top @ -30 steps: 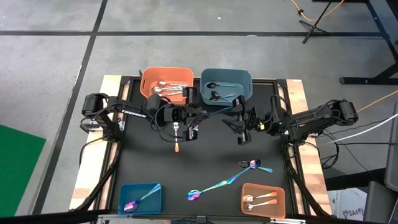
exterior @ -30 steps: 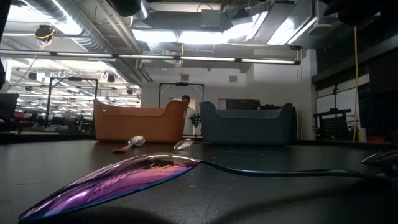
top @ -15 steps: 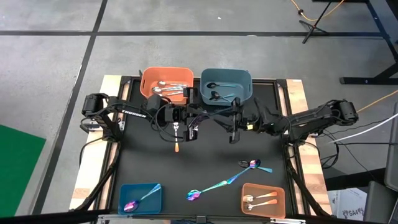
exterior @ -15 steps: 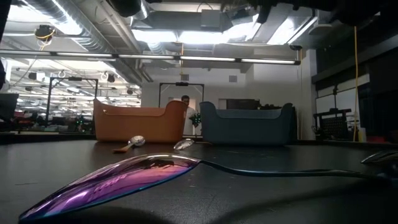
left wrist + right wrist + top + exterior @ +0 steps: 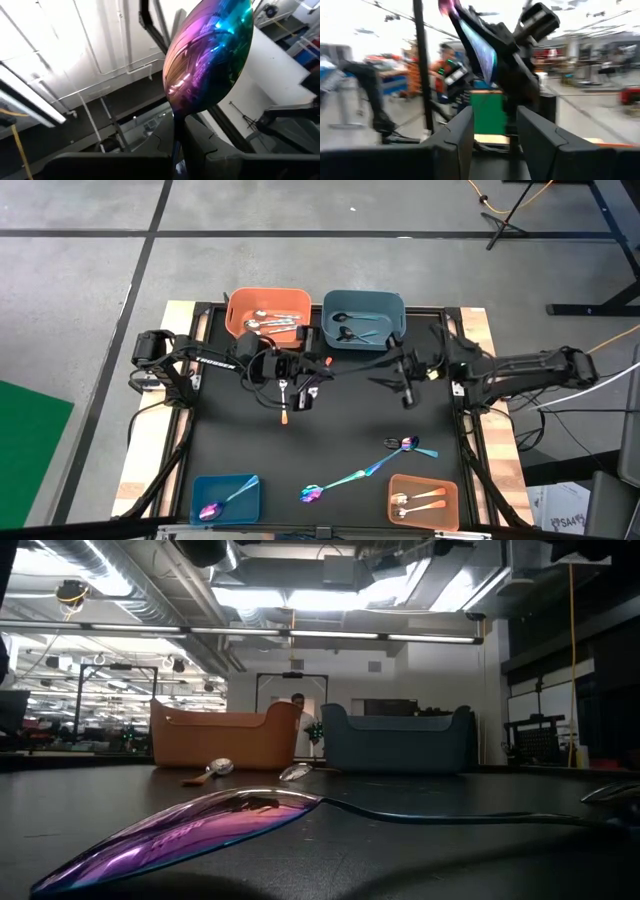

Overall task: Sort silverware by color (type)
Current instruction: Put the purple spoon into the bottom blue bin

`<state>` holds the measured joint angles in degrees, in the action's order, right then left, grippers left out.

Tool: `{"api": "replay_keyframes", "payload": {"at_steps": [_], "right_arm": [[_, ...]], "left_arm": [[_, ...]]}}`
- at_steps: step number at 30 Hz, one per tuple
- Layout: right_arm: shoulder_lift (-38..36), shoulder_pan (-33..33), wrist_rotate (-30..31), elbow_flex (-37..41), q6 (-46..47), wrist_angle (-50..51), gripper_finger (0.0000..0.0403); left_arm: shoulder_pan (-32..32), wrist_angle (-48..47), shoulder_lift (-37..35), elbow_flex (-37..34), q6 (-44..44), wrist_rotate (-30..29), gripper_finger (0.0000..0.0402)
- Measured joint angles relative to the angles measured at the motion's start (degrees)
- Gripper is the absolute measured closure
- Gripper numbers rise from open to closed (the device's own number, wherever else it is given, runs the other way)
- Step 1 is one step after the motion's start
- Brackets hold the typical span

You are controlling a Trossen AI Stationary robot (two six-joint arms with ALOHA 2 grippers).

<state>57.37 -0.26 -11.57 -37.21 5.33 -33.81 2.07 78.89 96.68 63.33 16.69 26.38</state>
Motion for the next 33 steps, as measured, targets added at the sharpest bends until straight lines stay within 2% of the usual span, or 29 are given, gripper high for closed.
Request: {"api": "replay_keyframes", "payload": {"at_steps": [4, 9, 33], "right_arm": [[-1.32, -1.82, -4.33, 0.0, 2.61, -0.37, 0.0262], [-1.17, -2.05, -6.96, 0.0, 3.7, -1.14, 0.0262], [0.65, -2.03, -6.97, -0.02, 3.42, -2.86, 0.0265]], "left_arm": [[0.0, -0.05, 0.0, 0.0, 0.22, 1.68, 0.0392], [0.06, -1.13, 0.0, 0.0, 0.34, 1.69, 0.0392], [1.31, -7.22, 0.04, -0.02, 0.6, 1.56, 0.0392]]}}
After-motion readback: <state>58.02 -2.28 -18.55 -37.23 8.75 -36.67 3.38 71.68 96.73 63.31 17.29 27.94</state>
